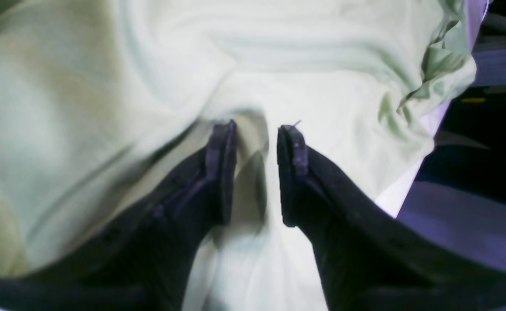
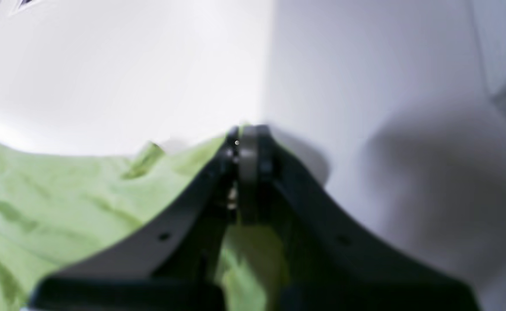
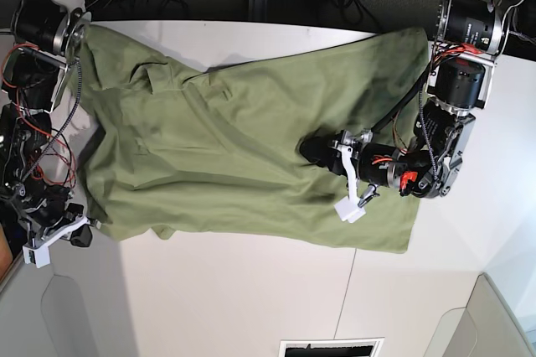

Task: Layout the t-shirt on the table in an organized manner, then fold the t-shirt properly

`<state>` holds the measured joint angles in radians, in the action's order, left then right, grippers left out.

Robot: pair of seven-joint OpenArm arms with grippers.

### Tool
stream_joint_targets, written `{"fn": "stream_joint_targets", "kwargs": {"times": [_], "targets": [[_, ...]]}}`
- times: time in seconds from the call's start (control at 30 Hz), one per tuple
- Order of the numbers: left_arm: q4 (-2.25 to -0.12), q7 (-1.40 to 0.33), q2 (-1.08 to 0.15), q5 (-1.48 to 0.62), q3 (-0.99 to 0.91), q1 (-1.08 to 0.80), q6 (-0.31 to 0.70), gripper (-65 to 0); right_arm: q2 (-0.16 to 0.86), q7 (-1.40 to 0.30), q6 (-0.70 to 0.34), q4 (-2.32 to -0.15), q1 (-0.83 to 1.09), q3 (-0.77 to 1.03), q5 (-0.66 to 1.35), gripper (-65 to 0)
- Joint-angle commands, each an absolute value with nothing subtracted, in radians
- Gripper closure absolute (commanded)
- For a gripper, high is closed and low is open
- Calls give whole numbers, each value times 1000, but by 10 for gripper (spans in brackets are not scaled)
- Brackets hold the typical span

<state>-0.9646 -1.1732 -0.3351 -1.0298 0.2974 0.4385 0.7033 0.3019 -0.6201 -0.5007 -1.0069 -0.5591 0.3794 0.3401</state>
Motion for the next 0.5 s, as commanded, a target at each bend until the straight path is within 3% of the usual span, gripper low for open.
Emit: {"fn": "stream_joint_targets", "kwargs": {"times": [0.0,0.23,0.47], "targets": [[-973,-1171,-338,-1019,295,476,698,-184,316,-636,-506,-1056,-575,382,375,0],[-975,-1254,-378,-1091,295,532,698,-185,316,-791,-506,-1425,-335,387,494,0],[-1091,-1296,-513,-1249,295,498,698,-184,315,-794,-549,-1615,-17,387,630,0]]}}
